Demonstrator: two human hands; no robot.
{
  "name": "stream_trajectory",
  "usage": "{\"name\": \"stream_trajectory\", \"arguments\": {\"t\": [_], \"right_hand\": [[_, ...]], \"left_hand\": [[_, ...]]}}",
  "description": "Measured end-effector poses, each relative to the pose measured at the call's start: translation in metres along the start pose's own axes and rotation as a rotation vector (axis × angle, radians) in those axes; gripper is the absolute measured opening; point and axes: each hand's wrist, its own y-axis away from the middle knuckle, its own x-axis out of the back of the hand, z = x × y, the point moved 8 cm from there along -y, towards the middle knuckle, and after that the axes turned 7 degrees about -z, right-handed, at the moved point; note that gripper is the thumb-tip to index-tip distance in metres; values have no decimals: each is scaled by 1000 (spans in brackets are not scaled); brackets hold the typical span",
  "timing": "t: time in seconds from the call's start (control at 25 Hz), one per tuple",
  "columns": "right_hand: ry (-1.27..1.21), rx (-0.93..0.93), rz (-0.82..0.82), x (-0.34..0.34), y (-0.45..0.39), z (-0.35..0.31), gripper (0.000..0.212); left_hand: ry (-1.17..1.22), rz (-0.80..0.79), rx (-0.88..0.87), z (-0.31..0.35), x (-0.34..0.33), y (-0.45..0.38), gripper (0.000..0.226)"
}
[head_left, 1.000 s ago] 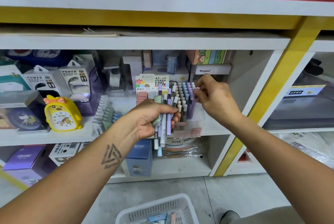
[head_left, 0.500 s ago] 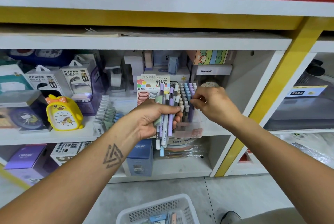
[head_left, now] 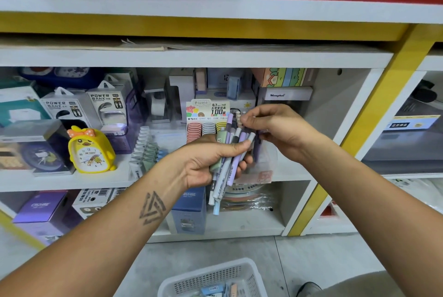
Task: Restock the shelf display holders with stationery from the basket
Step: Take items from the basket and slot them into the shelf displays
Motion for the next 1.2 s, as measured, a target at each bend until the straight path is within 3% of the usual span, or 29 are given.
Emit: {"name": "stream_trajectory", "arguments": {"t": [0.12, 0.24, 0.4, 0.48, 0.68, 0.88, 1.04, 1.12, 1.2], "right_hand": [[-194, 51, -8, 8, -2, -4, 22], [-299, 84, 64, 23, 0, -5, 5], [-4, 231, 331, 58, 12, -18, 10], [169, 301, 379, 65, 18, -24, 7], [625, 330, 229, 40, 20, -11, 4], [802, 370, 192, 32, 20, -4, 5], [889, 250, 56, 23, 16, 15, 9], [971, 244, 63, 20, 16, 12, 7], [1059, 355, 170, 17, 21, -9, 17]], "left_hand": [[77, 1, -16, 2, 4, 1, 24], [153, 77, 9, 0, 16, 1, 23], [64, 201, -3, 1, 27, 2, 12], [54, 232, -19, 1, 27, 1, 9], [96, 188, -28, -1, 18, -6, 8], [92, 178, -24, -2, 18, -10, 19], [99, 172, -30, -2, 16, -10, 8], [87, 148, -26, -2, 14, -9, 7], [60, 117, -10, -2, 10, -8, 7]]}}
